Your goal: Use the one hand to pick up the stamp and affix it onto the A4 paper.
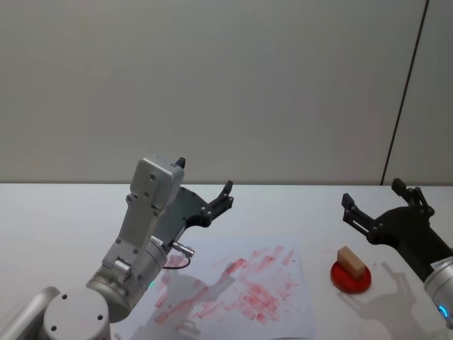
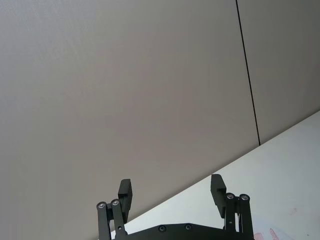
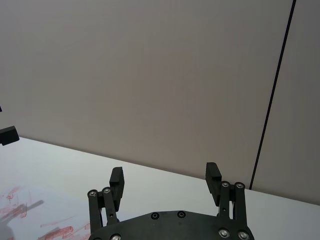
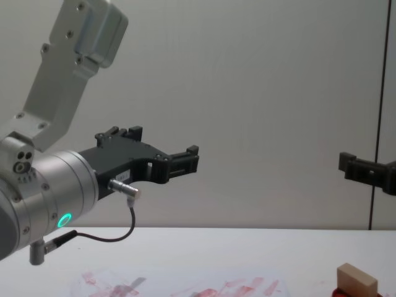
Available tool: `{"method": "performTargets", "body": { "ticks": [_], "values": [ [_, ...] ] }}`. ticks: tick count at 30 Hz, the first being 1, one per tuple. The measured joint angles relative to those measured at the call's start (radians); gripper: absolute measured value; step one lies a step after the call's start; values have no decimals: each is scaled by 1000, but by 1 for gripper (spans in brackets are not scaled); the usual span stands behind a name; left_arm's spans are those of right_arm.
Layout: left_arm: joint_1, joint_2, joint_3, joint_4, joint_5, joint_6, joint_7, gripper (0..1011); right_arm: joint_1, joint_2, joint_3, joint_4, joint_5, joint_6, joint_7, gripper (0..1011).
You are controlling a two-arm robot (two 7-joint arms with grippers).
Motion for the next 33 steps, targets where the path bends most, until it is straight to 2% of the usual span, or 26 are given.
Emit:
{"method": "performTargets", "body": {
  "ticks": [25, 33],
  "values": [
    [0, 0, 0, 0, 0, 0, 0, 1002, 1, 0, 0, 2, -1, 1, 1, 1001],
    [0, 0, 0, 0, 0, 0, 0, 1002, 6, 10, 11, 18, 0, 6, 14, 1001]
  ]
}}
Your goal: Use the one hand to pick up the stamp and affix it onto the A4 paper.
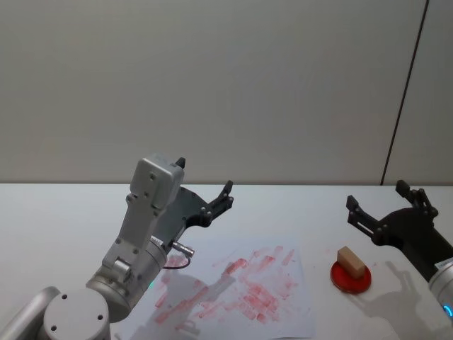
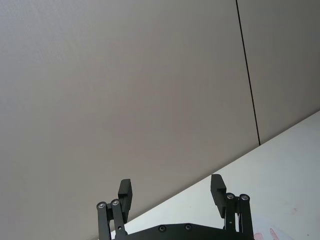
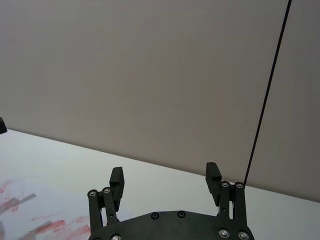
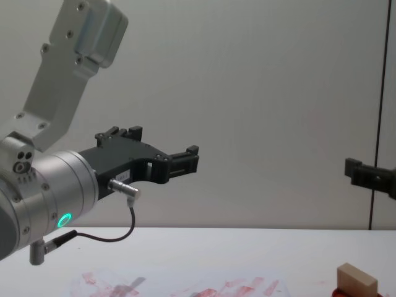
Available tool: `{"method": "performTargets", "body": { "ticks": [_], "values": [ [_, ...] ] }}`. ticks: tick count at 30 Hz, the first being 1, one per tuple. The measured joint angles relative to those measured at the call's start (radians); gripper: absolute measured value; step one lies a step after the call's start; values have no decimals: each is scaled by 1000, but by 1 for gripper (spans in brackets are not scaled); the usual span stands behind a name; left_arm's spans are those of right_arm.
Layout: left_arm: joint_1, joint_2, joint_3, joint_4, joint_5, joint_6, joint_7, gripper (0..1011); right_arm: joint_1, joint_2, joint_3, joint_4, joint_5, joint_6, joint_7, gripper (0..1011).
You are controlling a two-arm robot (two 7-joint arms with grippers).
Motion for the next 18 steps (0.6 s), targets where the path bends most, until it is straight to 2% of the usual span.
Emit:
{"method": "performTargets", "body": {
  "ticks": [18],
  "values": [
    [0, 0, 0, 0, 0, 0, 0, 1002, -24, 54, 35, 41, -1, 27, 49, 1001]
  ]
}}
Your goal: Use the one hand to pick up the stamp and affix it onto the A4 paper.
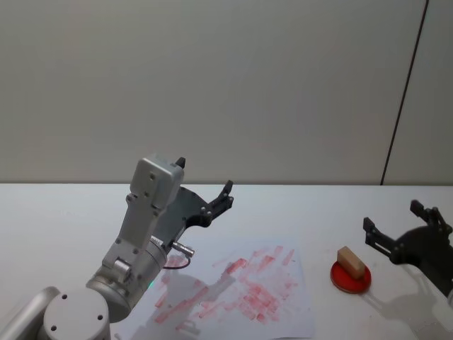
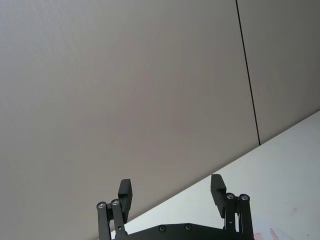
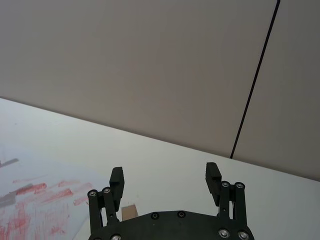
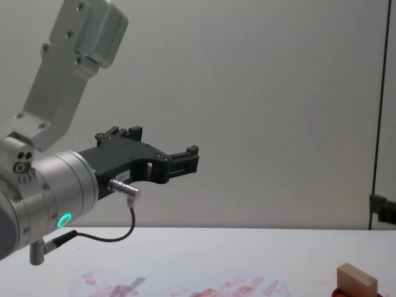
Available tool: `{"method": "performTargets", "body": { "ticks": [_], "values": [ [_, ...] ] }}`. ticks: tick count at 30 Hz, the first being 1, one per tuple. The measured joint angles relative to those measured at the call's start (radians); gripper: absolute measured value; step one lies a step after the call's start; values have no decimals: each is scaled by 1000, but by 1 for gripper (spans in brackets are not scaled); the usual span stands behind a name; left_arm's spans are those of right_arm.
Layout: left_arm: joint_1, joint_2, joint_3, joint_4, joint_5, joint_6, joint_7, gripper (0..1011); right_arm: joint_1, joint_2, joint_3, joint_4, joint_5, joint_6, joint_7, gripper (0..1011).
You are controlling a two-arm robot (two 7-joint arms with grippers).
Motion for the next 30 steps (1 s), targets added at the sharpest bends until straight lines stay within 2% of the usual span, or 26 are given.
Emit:
{"method": "performTargets", "body": {
  "ticks": [13, 30],
  "values": [
    [0, 0, 0, 0, 0, 0, 0, 1002, -14, 13, -2, 23, -13, 8, 65, 1001],
    [0, 0, 0, 0, 0, 0, 0, 1003, 40, -24, -28, 131, -68, 16, 130, 1001]
  ]
}}
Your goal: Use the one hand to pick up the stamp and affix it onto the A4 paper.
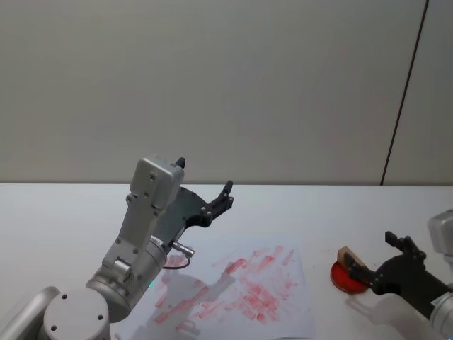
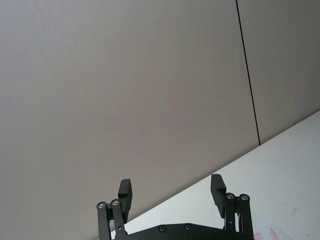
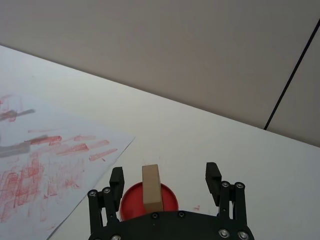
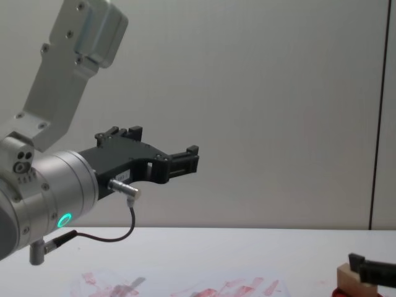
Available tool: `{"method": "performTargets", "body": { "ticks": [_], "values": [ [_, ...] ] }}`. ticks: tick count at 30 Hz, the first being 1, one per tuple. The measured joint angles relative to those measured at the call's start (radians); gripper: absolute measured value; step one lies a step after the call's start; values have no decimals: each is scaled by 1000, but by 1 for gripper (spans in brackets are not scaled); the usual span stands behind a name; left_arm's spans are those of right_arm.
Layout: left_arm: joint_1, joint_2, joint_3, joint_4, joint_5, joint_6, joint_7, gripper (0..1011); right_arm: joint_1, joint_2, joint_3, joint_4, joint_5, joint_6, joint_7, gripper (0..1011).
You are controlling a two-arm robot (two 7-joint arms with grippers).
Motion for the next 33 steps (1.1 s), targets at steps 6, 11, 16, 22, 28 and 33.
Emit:
{"method": "performTargets", "body": {
  "ticks": [6, 11, 16, 22, 28, 33],
  "values": [
    [0, 0, 0, 0, 0, 0, 0, 1003, 27, -14, -8, 44, -18, 3, 17, 1001],
    [0, 0, 0, 0, 0, 0, 0, 1003, 55, -29, -15, 85, -35, 12, 37, 1001],
    [0, 0, 0, 0, 0, 0, 0, 1002, 75, -39, -20, 112, -45, 20, 51, 1001],
    [0, 0, 0, 0, 0, 0, 0, 1003, 95, -49, -25, 137, -55, 30, 65, 1000],
    [0, 0, 0, 0, 0, 0, 0, 1003, 113, -57, -29, 162, -64, 39, 77, 868],
    [0, 0, 0, 0, 0, 0, 0, 1002, 125, -61, -31, 179, -68, 47, 86, 729]
  ]
}}
